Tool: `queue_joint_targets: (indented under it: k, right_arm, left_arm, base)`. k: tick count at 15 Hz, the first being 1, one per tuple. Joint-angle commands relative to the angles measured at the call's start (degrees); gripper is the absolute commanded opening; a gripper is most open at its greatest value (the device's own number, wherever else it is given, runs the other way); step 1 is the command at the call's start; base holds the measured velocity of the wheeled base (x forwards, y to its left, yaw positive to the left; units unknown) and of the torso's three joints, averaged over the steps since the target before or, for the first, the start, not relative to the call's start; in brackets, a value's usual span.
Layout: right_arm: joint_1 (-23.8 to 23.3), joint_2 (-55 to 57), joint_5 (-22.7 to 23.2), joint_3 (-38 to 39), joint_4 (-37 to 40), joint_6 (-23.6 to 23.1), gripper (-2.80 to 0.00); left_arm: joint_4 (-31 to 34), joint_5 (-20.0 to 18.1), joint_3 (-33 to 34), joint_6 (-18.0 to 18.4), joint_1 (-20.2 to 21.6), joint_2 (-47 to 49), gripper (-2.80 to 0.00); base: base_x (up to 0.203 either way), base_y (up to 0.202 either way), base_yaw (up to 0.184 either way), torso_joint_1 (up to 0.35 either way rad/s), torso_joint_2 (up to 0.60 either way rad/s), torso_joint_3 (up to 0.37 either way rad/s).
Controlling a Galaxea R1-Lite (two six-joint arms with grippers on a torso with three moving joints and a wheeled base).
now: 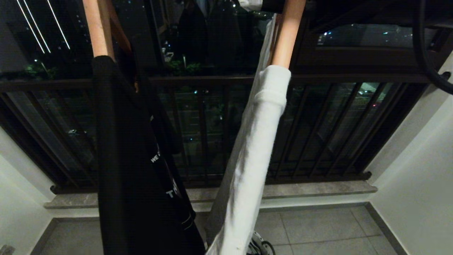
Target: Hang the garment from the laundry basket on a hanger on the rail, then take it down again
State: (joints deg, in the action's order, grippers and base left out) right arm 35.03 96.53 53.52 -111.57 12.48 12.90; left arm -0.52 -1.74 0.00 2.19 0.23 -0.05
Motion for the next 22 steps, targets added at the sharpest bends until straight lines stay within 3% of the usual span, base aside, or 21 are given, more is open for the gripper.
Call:
queue_joint_targets:
  k: [1, 15, 22]
  right_arm:
    - [-0.3, 0.5, 0.4, 0.0, 0.1, 0.1, -2.8]
    - [-3.5, 4.5, 3.8, -0.8, -1.7, 0.3, -2.8]
    - [-4.0, 4.9, 4.4, -1.3, -8.2, 4.4, -2.8]
  left_arm:
    - [0.0, 0.0, 0.2, 0.0, 0.0, 0.0, -2.8]
    - [0.0, 0.0, 0.2, 0.0, 0.0, 0.0, -2.8]
    - [0.0, 0.0, 0.2, 0.0, 0.0, 0.0, -2.8]
  base:
    - [0.0, 0.0, 0.0, 0.0, 0.0, 0.0]
    - [0.0, 0.0, 0.0, 0.0, 0.0, 0.0]
    - [0.0, 0.0, 0.0, 0.0, 0.0, 0.0]
